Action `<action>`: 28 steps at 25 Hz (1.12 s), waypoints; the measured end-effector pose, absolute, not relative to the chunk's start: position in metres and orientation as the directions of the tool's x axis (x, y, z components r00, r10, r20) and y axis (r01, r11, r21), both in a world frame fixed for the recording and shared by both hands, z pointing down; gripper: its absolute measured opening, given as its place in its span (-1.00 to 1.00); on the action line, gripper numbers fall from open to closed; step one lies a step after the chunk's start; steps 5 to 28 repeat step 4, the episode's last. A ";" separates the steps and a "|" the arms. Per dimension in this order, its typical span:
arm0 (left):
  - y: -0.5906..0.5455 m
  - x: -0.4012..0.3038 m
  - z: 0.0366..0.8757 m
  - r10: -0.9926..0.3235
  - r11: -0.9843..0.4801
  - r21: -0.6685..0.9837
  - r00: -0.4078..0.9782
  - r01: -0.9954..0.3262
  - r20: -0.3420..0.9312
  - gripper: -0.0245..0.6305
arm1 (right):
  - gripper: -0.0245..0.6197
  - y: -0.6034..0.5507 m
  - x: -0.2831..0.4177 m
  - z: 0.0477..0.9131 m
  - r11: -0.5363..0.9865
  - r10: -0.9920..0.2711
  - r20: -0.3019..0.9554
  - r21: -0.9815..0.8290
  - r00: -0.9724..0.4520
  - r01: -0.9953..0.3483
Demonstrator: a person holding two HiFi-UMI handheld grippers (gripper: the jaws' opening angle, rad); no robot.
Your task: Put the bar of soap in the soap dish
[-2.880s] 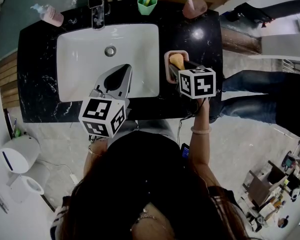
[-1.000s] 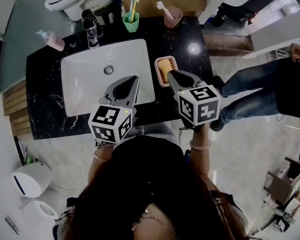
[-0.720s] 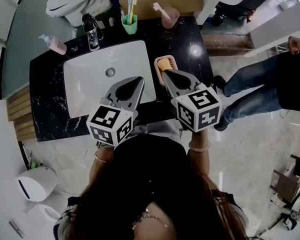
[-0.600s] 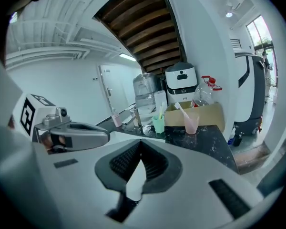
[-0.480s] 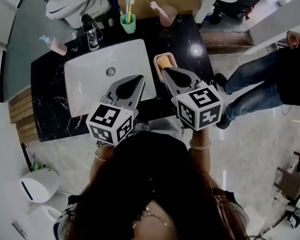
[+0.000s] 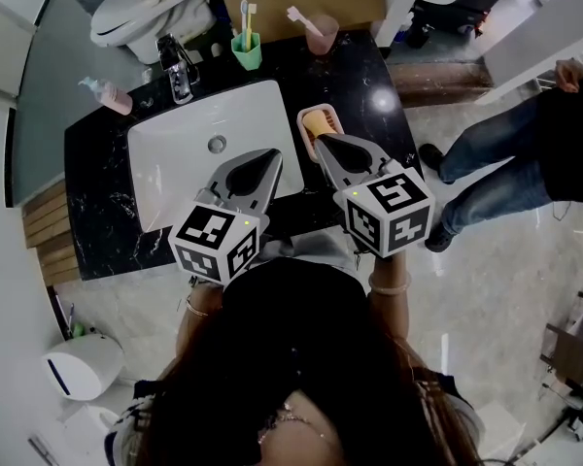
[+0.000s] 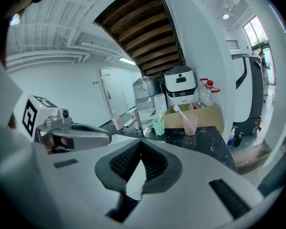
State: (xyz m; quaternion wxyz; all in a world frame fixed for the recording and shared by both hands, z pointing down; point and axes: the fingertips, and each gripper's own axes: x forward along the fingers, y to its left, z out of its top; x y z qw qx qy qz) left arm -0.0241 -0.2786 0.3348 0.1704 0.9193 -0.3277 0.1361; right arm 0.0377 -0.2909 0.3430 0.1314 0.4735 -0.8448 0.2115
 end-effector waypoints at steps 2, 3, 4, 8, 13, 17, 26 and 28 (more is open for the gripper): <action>-0.279 -0.023 0.335 -0.555 -0.728 0.222 0.748 -0.648 0.364 -0.92 | -0.90 -0.291 0.037 0.343 0.465 -0.744 0.421 -0.233 -0.519 -0.854; -0.279 -0.023 0.335 -0.555 -0.729 0.222 0.748 -0.648 0.364 -0.92 | -0.90 -0.291 0.037 0.343 0.467 -0.743 0.420 -0.232 -0.521 -0.853; -0.279 -0.023 0.335 -0.555 -0.729 0.222 0.748 -0.648 0.364 -0.92 | -0.90 -0.291 0.036 0.342 0.469 -0.742 0.420 -0.232 -0.522 -0.853; -0.279 -0.023 0.335 -0.555 -0.729 0.222 0.748 -0.648 0.364 -0.92 | -0.90 -0.291 0.036 0.342 0.469 -0.742 0.420 -0.232 -0.522 -0.853; -0.279 -0.023 0.335 -0.555 -0.729 0.222 0.748 -0.648 0.364 -0.92 | -0.90 -0.291 0.036 0.342 0.469 -0.742 0.420 -0.232 -0.522 -0.853; -0.279 -0.023 0.335 -0.555 -0.729 0.222 0.748 -0.648 0.364 -0.92 | -0.90 -0.291 0.036 0.342 0.469 -0.742 0.420 -0.232 -0.522 -0.853; -0.279 -0.023 0.335 -0.555 -0.729 0.222 0.748 -0.648 0.364 -0.92 | -0.90 -0.291 0.036 0.342 0.469 -0.742 0.420 -0.232 -0.522 -0.853; -0.279 -0.023 0.335 -0.555 -0.729 0.222 0.748 -0.648 0.364 -0.92 | -0.90 -0.291 0.036 0.342 0.469 -0.742 0.420 -0.232 -0.522 -0.853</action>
